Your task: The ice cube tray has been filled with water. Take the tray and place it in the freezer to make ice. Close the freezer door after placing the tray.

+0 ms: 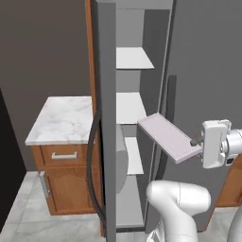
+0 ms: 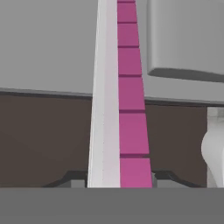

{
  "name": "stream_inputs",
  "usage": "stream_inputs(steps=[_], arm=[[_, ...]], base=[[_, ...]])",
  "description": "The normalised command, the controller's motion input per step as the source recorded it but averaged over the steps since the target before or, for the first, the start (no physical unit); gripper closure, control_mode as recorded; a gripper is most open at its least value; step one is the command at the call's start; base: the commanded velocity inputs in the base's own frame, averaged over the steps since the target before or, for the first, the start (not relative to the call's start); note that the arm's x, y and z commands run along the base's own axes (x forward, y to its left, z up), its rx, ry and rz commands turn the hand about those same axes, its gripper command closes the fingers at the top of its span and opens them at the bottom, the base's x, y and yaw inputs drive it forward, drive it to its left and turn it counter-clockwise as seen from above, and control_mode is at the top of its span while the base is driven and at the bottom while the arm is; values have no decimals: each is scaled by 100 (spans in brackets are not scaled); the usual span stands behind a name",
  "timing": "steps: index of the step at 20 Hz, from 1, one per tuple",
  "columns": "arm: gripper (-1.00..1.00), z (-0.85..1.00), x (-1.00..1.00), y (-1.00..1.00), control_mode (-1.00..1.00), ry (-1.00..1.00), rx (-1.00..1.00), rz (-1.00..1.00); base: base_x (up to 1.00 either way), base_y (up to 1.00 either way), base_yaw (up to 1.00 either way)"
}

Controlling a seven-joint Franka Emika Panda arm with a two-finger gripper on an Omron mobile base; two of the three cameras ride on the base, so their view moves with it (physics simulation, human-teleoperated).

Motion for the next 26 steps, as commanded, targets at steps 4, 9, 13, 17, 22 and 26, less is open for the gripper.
stream_inputs(steps=[4, 9, 13, 17, 22, 26], arm=[[100, 0, 0, 0, 100, 0, 0, 0], [100, 0, 0, 0, 100, 0, 0, 0], [100, 0, 0, 0, 100, 0, 0, 0], [100, 0, 0, 0, 100, 0, 0, 0], [100, 0, 0, 0, 100, 0, 0, 0], [100, 0, 0, 0, 100, 0, 0, 0]], base=[[31, 14, -18], [36, 26, -19], [39, 29, -17], [40, 26, -16], [44, 27, -16], [50, 31, -13]])
